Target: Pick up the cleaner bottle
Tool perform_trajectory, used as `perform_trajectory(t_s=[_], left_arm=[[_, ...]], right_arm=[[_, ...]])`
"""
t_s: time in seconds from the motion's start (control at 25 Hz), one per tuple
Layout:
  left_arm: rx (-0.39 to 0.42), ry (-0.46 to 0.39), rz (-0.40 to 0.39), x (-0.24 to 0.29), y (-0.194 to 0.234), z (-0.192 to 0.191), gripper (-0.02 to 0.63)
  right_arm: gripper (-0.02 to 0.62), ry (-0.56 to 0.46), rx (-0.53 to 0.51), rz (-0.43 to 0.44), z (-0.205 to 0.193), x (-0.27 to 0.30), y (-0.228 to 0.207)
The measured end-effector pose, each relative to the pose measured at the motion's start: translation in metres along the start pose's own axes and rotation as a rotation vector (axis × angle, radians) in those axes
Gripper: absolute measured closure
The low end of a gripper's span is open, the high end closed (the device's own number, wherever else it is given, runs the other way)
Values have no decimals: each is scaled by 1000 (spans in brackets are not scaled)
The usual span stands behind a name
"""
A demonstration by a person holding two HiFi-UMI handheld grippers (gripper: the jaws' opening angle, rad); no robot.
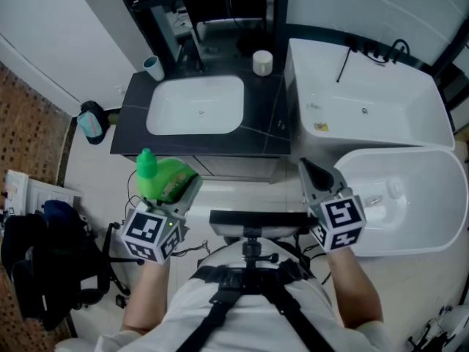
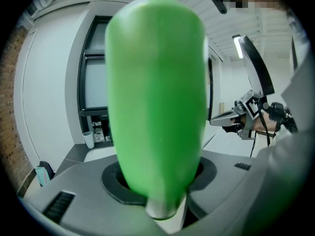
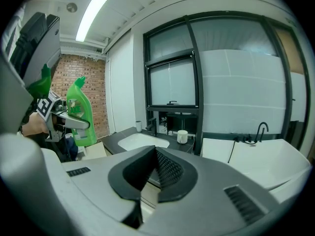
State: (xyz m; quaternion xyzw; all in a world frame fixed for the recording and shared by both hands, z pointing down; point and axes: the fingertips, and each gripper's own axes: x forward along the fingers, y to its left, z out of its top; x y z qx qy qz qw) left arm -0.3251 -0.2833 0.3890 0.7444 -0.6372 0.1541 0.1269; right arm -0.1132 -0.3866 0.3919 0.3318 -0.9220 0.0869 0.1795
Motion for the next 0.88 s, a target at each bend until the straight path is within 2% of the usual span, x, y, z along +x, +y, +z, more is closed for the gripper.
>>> perform_trajectory(t_s=[0.88], left_arm=[[-10,18,-17,14,6,-3,428]], right_arm=[[598,27,-1,-11,-4,12,-5]])
